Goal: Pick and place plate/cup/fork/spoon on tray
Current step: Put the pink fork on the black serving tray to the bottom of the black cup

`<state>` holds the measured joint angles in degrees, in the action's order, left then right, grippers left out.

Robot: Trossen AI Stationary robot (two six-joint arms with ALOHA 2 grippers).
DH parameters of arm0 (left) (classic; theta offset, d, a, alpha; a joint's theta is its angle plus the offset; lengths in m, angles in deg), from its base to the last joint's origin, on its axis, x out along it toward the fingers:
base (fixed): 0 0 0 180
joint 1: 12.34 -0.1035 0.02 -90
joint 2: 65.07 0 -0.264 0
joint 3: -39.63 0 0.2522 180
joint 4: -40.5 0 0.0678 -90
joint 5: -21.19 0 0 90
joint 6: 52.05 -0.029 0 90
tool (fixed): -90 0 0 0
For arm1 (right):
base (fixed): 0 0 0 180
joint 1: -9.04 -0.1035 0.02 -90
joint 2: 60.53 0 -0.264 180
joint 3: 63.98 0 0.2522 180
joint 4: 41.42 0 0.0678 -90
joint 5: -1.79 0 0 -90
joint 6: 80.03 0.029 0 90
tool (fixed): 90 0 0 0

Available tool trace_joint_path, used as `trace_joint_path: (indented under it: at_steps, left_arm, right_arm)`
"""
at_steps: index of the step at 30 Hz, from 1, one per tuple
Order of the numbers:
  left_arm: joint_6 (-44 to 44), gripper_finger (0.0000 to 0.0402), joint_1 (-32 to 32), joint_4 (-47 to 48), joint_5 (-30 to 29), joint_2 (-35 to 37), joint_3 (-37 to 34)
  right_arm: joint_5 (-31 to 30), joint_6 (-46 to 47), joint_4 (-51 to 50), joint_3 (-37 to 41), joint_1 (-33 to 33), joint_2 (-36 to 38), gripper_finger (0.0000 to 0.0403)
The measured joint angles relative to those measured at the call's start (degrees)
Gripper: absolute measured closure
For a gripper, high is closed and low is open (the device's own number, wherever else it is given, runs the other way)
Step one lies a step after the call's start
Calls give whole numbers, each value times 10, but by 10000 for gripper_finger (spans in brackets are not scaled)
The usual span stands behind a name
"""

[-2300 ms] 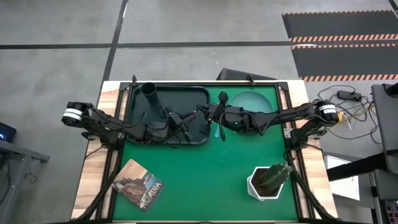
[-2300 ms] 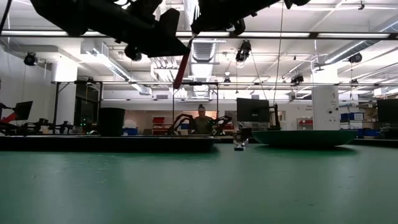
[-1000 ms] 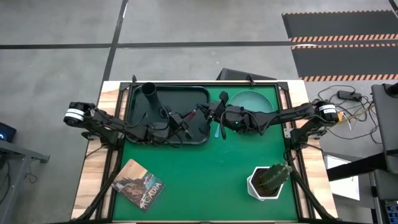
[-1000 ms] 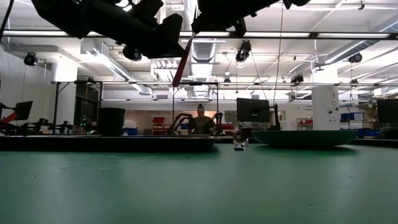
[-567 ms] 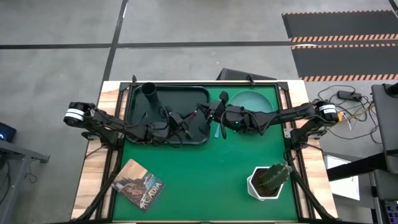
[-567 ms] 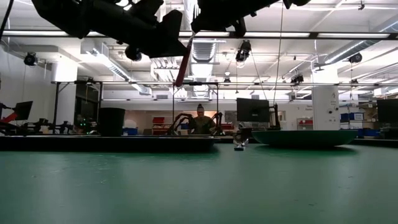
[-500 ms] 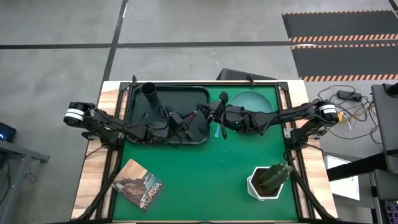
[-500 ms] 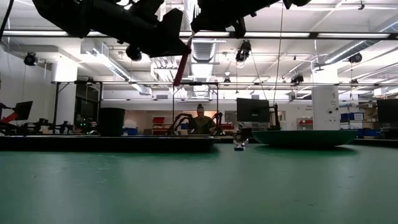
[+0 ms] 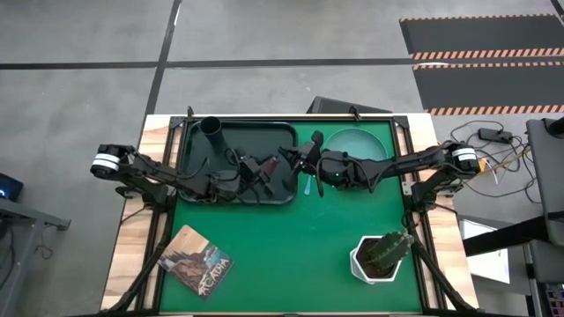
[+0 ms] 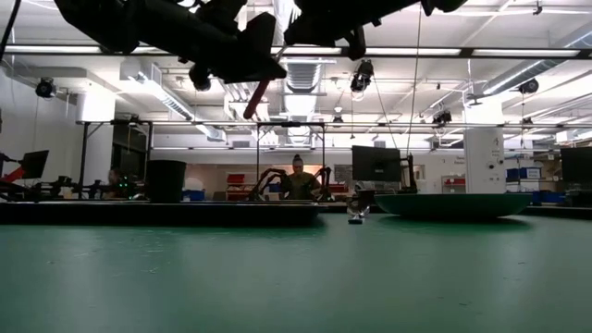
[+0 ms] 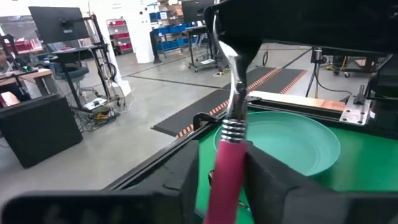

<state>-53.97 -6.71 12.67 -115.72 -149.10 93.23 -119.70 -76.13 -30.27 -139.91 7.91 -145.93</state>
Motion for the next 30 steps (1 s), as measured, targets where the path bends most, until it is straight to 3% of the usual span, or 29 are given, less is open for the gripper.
trace_joint_path:
  at_steps: [4,13,18,22,30]
  left_arm:
    - [-2,367,1,1,12,-1,0]
    - [32,369,0,2,26,-1,0]
    - [93,369,0,53,13,13,-2]
    - [171,369,-2,178,-4,47,-3]
    - [466,369,-54,617,-6,172,-12]
  right_arm:
    - [1,3,-1,0,0,0,394]
    - [-1,1,-5,0,0,0,391]
    - [-29,-9,-23,-3,0,1,353]
    - [-74,-24,-54,-14,0,11,306]
    - [-96,0,-222,-55,0,49,249]
